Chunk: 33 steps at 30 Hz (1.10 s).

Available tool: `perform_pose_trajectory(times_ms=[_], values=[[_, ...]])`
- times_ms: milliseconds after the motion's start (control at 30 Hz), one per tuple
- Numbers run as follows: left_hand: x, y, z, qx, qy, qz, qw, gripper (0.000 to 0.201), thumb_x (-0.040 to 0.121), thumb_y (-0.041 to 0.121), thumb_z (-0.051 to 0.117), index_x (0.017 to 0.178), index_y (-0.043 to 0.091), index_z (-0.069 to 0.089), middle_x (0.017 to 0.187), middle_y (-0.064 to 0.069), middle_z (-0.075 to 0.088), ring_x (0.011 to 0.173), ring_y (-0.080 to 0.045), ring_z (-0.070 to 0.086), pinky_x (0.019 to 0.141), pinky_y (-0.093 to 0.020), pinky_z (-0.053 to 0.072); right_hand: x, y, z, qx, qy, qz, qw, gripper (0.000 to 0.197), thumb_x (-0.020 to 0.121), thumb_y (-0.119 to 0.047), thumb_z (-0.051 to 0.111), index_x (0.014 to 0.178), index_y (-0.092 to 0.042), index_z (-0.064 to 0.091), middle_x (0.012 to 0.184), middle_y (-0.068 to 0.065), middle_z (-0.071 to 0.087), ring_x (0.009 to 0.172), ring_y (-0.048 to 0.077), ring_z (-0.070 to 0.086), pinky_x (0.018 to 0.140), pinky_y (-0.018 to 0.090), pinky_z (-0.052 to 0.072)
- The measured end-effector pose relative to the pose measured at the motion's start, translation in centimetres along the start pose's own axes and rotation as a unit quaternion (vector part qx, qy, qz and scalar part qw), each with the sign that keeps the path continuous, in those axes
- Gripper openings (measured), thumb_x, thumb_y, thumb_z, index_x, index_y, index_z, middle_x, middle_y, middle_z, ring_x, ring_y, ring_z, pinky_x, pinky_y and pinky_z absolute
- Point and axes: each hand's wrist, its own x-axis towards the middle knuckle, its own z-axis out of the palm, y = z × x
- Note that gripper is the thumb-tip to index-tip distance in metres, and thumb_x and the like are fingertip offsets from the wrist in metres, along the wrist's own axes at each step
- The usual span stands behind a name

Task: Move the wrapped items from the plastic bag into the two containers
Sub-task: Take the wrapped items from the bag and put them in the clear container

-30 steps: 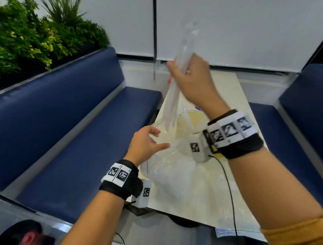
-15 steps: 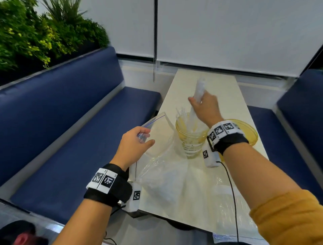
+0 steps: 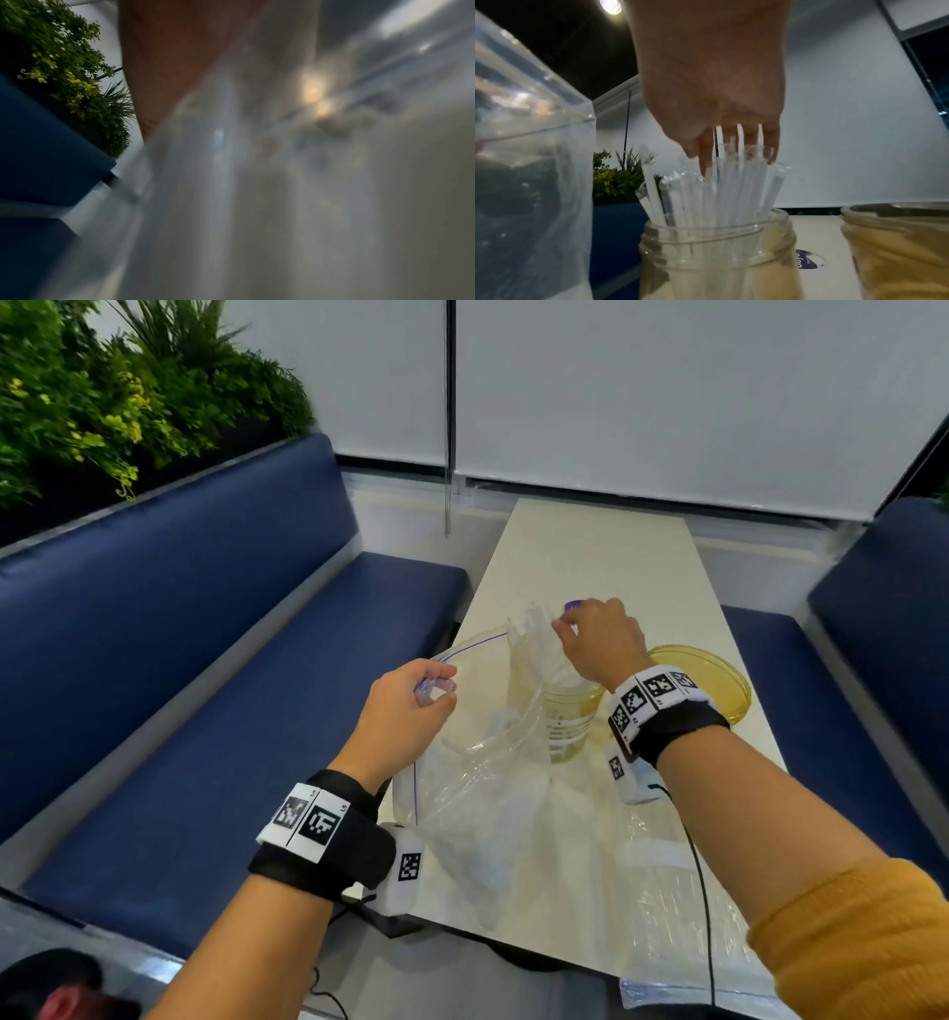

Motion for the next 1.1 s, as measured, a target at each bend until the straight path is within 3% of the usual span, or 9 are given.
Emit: perform_pose_trajectory(times_ms=[200, 400, 500, 567, 633, 700, 800, 867, 1100], values=[[0.2, 0.4, 0.4, -0.008, -0.020, 0.002, 1.000, 0.026, 0.099, 0.019, 0.060, 0.123, 0.026, 0.066, 0.101, 0.025, 0.061, 0.086, -0.017, 0.071, 0.070, -0.015, 0.052, 0.3, -0.2, -0.2, 0.108, 0.105, -0.018, 0.988, 0.045, 0.102, -0.028, 0.046, 0.144, -0.014, 0.050, 0.148, 0.008, 0.048, 0.140, 0.028, 0.038, 0.113, 0.048, 0.037], [0.1, 0.3, 0.3, -0.013, -0.038, -0.007, 0.999, 0.035, 0.097, 0.007, 0.055, 0.126, 0.025, 0.065, 0.106, 0.028, 0.060, 0.089, -0.008, 0.069, 0.070, -0.014, 0.051, -0.8, -0.3, 2.9, -0.043, -0.096, -0.046, 0.993, 0.053, 0.108, -0.043, 0.023, 0.154, -0.020, 0.033, 0.163, 0.007, 0.028, 0.152, 0.030, 0.020, 0.123, 0.052, 0.013], [0.1, 0.2, 0.1, -0.048, -0.051, -0.010, 0.998, 0.038, 0.100, 0.004, 0.047, 0.128, 0.023, 0.064, 0.127, 0.015, 0.062, 0.097, -0.010, 0.070, 0.074, -0.026, 0.059, -1.1, -2.2, -0.5, 0.033, 0.079, -0.066, 0.994, 0.040, 0.106, -0.037, 0.035, 0.128, -0.019, 0.063, 0.138, 0.007, 0.056, 0.133, 0.028, 0.045, 0.113, 0.047, 0.030], [0.0, 0.5, 0.2, -0.082, -0.061, -0.008, 0.995, 0.045, 0.101, 0.003, 0.038, 0.133, 0.021, 0.063, 0.134, 0.009, 0.063, 0.104, -0.014, 0.068, 0.076, -0.033, 0.059, -1.3, -4.7, -4.1, 0.109, 0.136, -0.091, 0.980, 0.037, 0.102, -0.038, 0.043, 0.091, -0.015, 0.071, 0.101, 0.004, 0.069, 0.096, 0.025, 0.060, 0.085, 0.039, 0.047], [0.0, 0.9, 0.6, -0.117, -0.067, -0.005, 0.991, 0.047, 0.102, 0.004, 0.032, 0.134, 0.020, 0.062, 0.128, 0.009, 0.067, 0.109, -0.015, 0.065, 0.083, -0.035, 0.055, -2.2, -7.3, -7.0, 0.125, 0.071, -0.153, 0.978, 0.045, 0.097, -0.038, 0.047, 0.066, -0.010, 0.063, 0.069, 0.005, 0.066, 0.067, 0.024, 0.057, 0.063, 0.035, 0.048], [0.0, 1.2, 0.8, -0.154, -0.064, -0.005, 0.986, 0.044, 0.101, 0.010, 0.033, 0.125, 0.027, 0.066, 0.114, 0.019, 0.071, 0.110, -0.009, 0.063, 0.092, -0.035, 0.053, -3.7, -9.6, -8.2, 0.066, -0.057, -0.213, 0.973, 0.044, 0.095, -0.034, 0.053, 0.061, -0.007, 0.062, 0.058, 0.008, 0.059, 0.063, 0.023, 0.051, 0.061, 0.035, 0.046], [-0.2, 1.2, 1.0, -0.181, -0.058, 0.011, 0.982, 0.044, 0.100, 0.020, 0.031, 0.119, 0.027, 0.070, 0.099, 0.017, 0.074, 0.101, -0.003, 0.065, 0.095, -0.035, 0.054, -5.6, -11.2, -7.4, -0.043, -0.231, -0.237, 0.943, 0.013, 0.090, -0.019, 0.063, 0.089, -0.013, 0.074, 0.086, -0.001, 0.064, 0.088, 0.023, 0.062, 0.082, 0.036, 0.054], [-0.4, 1.1, 1.1, -0.201, -0.057, 0.018, 0.978, 0.046, 0.102, 0.026, 0.030, 0.121, 0.021, 0.071, 0.091, 0.008, 0.073, 0.092, -0.009, 0.064, 0.088, -0.027, 0.056, -6.3, -11.2, -6.1, -0.062, -0.313, -0.231, 0.919, 0.030, 0.085, -0.012, 0.072, 0.115, -0.018, 0.069, 0.103, -0.007, 0.058, 0.100, 0.019, 0.060, 0.095, 0.034, 0.051], [-0.3, -0.1, 1.2, -0.268, -0.058, -0.035, 0.961, 0.046, 0.112, 0.024, 0.025, 0.134, 0.019, 0.065, 0.131, 0.003, 0.069, 0.123, -0.019, 0.063, 0.090, -0.028, 0.053, -8.5, -10.9, -2.5, 0.048, -0.374, -0.260, 0.889, 0.057, 0.083, -0.033, 0.080, 0.134, -0.023, 0.055, 0.121, -0.005, 0.063, 0.090, 0.011, 0.052, 0.082, 0.025, 0.038]])
